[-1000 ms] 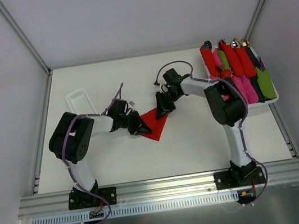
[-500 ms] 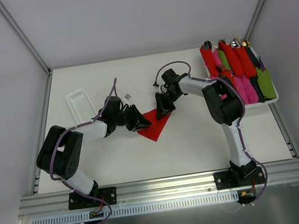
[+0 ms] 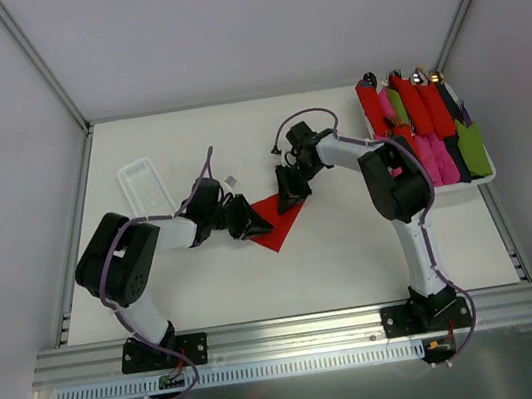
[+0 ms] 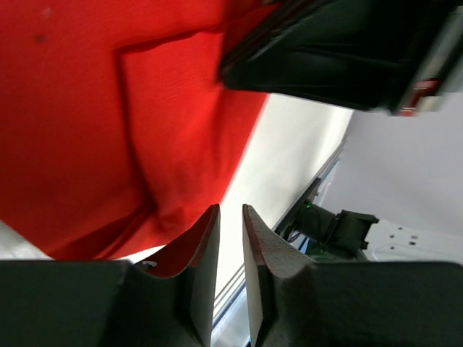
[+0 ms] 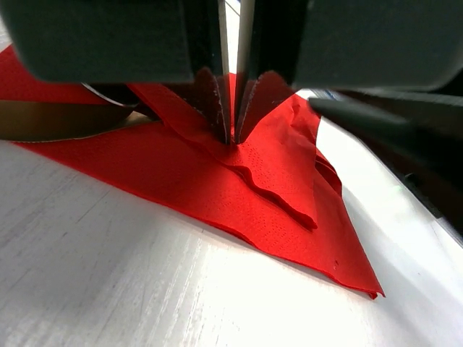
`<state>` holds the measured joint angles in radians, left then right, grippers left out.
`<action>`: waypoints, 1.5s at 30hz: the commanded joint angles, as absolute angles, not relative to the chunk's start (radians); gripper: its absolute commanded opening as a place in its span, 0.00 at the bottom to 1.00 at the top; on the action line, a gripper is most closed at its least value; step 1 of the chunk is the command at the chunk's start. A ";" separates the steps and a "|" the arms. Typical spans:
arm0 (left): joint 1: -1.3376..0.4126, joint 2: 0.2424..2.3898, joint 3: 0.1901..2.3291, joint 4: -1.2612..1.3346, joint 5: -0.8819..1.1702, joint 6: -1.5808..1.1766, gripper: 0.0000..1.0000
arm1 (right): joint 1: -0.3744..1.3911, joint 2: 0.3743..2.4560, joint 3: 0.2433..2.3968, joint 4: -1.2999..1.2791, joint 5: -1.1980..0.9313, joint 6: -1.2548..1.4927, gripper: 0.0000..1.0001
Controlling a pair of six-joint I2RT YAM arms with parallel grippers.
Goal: Place the utensils on the paper napkin and roll it up
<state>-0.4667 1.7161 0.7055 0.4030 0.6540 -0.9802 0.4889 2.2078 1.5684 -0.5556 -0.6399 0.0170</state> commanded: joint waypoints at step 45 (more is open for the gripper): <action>-0.578 1.882 0.634 0.249 0.285 -1.273 0.00 | 0.614 2.023 1.632 -0.773 -0.144 0.104 0.34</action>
